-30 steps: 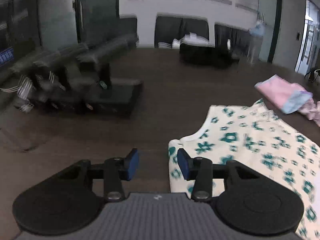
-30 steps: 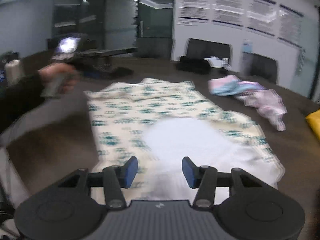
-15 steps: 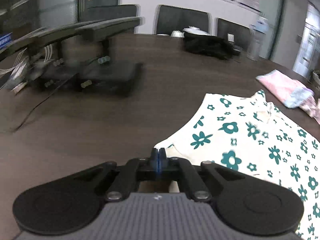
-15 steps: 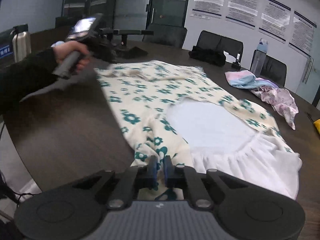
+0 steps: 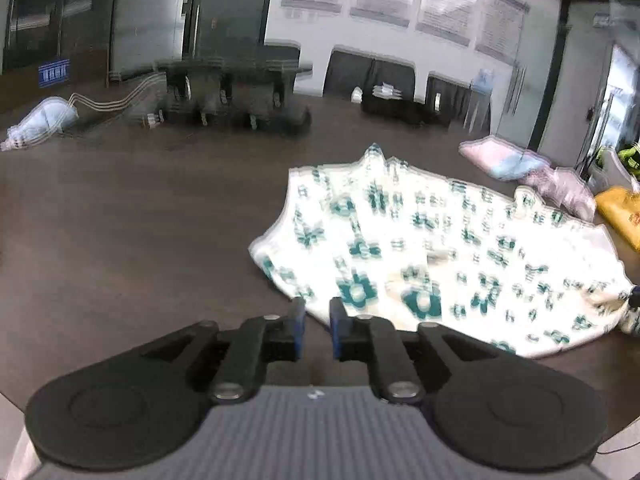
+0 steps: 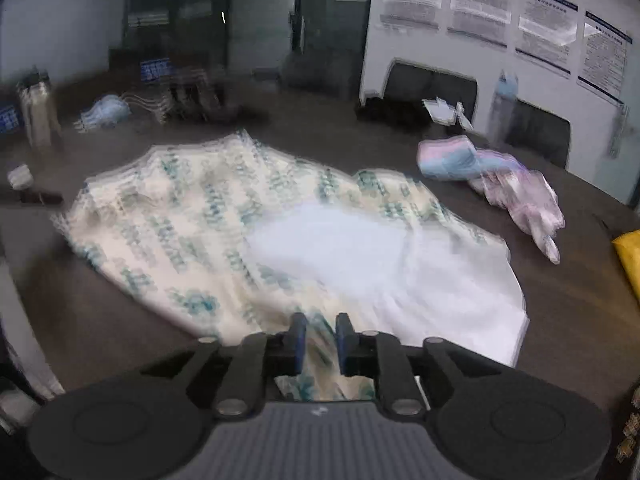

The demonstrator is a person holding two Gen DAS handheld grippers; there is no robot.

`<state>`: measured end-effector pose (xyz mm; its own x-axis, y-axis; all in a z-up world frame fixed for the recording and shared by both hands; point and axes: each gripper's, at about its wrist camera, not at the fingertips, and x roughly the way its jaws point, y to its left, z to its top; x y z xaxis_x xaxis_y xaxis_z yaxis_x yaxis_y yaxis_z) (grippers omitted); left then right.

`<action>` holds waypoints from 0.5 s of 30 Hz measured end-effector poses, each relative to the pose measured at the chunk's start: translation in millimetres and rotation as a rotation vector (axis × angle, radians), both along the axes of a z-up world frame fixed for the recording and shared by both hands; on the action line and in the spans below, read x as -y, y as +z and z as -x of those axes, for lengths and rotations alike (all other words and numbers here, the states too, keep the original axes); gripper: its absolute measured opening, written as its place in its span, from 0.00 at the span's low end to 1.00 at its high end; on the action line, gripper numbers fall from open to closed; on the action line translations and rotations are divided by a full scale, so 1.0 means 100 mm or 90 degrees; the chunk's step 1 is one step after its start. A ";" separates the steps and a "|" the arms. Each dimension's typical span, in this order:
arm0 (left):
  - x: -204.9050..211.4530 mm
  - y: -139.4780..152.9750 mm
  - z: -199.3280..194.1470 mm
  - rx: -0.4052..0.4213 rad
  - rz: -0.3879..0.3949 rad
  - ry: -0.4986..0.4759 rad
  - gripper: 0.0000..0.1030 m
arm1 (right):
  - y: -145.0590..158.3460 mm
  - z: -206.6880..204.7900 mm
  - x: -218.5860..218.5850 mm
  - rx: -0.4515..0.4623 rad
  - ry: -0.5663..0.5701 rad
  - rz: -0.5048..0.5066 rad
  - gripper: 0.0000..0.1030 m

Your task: Fold clothes

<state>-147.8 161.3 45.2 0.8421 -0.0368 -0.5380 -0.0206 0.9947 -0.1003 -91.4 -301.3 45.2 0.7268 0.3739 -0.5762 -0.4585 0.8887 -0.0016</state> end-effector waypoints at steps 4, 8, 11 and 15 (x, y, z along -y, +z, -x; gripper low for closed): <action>0.07 0.01 -0.39 0.029 -0.007 -0.098 0.28 | 0.12 -0.30 -0.43 -0.014 0.032 -0.104 0.37; 0.51 -0.28 -0.76 -0.043 -0.025 -0.164 0.28 | 0.03 -1.01 -1.17 -0.103 0.026 -0.168 0.52; 0.64 -0.29 -0.65 -0.029 -0.029 -0.195 0.28 | -0.12 -1.53 -1.70 -0.158 0.010 -0.164 0.51; 0.41 -0.06 -0.66 0.010 0.010 -0.204 0.30 | -0.34 -1.94 -2.13 -0.197 -0.032 -0.140 0.35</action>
